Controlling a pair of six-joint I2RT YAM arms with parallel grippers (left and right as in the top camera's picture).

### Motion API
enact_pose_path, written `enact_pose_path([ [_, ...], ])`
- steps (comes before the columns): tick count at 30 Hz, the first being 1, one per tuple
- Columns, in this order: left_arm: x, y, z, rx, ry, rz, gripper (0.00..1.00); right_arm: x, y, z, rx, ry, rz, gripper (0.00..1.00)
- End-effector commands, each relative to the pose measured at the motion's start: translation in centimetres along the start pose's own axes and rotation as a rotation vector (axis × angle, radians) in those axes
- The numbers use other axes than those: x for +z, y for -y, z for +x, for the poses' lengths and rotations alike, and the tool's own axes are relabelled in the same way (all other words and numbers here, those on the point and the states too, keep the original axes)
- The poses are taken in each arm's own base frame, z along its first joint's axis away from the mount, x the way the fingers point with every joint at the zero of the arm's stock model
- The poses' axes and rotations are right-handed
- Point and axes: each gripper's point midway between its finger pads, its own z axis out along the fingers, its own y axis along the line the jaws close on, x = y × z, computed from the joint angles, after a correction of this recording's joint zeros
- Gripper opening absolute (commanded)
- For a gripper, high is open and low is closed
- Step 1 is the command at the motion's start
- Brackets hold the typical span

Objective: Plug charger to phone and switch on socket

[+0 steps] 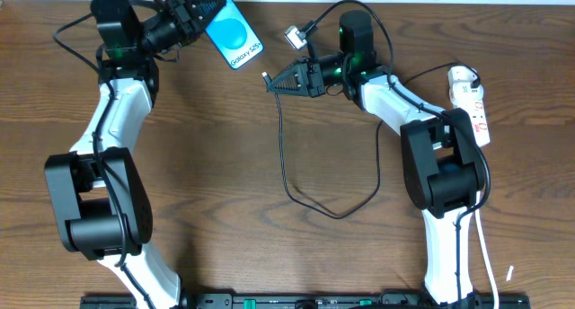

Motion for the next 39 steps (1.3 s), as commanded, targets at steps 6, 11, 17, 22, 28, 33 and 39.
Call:
enact_pose_path([
  [6,0.7,3.2,0.3,0.070,-0.019,0.047,0.07,0.8,-1.7,-0.9,-0.021,-0.020,-0.026,0.01],
  [11,0.7,3.2,0.3,0.070,-0.019,0.048,0.07,0.8,-2.1,-1.3,-0.037,-0.020,-0.027,0.01],
  [17,0.7,3.2,0.3,0.084,-0.020,0.048,0.07,0.8,-2.2,-1.4,-0.035,-0.020,-0.027,0.01],
  [22,0.7,3.1,0.3,0.098,-0.020,0.046,0.08,1.2,-2.3,-1.3,-0.035,-0.026,-0.032,0.01],
  [28,0.7,3.1,0.4,0.128,-0.023,0.048,0.07,1.7,-2.4,-1.2,-0.035,-0.033,-0.038,0.01],
  [33,0.7,3.1,0.4,0.127,-0.023,0.047,0.07,1.8,-2.5,-1.1,-0.036,-0.034,-0.039,0.01],
  [39,0.7,3.1,0.5,0.127,-0.029,0.050,0.08,1.8,-2.5,-1.2,-0.039,-0.034,-0.039,0.01],
])
